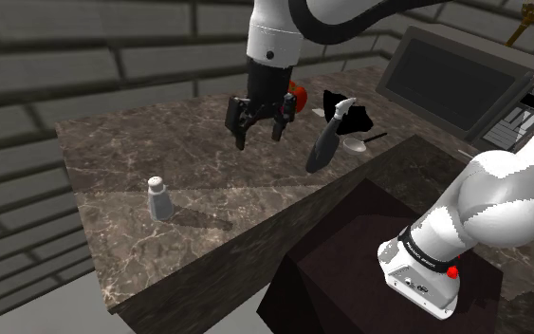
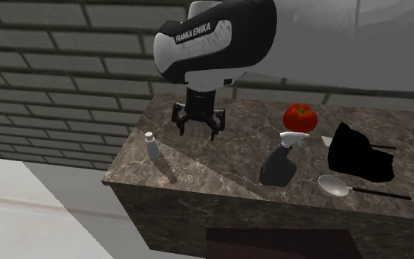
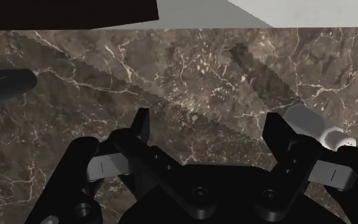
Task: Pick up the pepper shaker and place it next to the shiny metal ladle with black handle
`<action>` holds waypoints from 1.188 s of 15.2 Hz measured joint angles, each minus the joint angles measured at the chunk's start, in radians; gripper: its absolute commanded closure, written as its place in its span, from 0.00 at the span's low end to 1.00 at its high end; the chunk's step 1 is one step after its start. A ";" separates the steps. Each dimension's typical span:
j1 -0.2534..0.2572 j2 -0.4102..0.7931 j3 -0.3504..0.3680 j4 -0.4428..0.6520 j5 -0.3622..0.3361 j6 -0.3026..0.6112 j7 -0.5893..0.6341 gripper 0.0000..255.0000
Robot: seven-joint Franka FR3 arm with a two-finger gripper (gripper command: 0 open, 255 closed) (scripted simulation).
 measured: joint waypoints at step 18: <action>0.196 0.645 0.063 0.582 -0.308 0.083 0.383 0.00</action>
